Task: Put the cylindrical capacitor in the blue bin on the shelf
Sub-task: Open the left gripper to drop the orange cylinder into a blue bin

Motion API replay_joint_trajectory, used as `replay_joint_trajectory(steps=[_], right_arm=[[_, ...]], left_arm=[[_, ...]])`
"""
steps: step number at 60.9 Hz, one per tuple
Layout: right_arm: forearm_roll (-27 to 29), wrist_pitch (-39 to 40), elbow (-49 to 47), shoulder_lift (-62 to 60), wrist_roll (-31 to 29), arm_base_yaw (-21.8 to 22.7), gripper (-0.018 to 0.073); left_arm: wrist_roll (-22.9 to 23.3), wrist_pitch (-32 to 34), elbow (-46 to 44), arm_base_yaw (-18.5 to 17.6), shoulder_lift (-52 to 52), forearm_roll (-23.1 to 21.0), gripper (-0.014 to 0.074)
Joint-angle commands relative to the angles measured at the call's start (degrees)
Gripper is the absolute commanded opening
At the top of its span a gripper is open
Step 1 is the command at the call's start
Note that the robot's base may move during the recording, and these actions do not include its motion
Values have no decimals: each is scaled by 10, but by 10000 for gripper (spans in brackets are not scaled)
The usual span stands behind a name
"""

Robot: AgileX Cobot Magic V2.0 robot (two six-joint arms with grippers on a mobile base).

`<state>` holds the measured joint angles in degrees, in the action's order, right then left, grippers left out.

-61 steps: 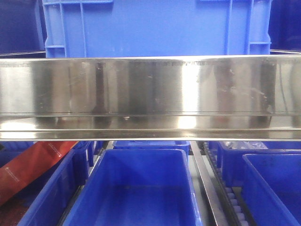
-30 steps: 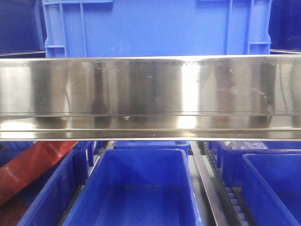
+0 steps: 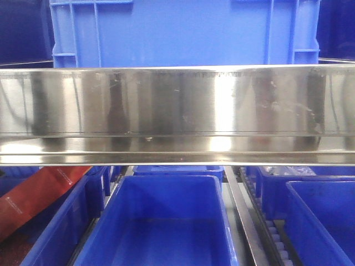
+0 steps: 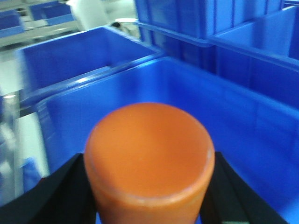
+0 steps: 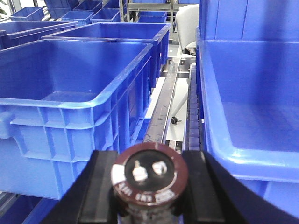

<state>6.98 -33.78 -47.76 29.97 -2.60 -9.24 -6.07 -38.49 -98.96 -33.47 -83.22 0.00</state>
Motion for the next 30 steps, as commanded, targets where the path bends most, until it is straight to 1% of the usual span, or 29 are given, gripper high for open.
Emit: replay_joint_trajectory(steps=[1, 10, 22, 26, 30], right_arm=[[3, 12, -1, -3, 1, 0, -148], [3, 12, -1, -3, 1, 0, -148], [3, 12, -1, -3, 1, 0, -148], [3, 12, -1, -3, 1, 0, -148], [3, 12, -1, -3, 1, 0, -148]], left_arm=[[-1, -8, -49, -11, -54, 0, -111], [-1, -30, -108, -19, -145, 0, -111], [-1, -30, -114, -18, -209, -4, -106], [-1, -35, -114, -18, -222, -4, -59], [-1, -39, -114, -18, -228, -8, 27]])
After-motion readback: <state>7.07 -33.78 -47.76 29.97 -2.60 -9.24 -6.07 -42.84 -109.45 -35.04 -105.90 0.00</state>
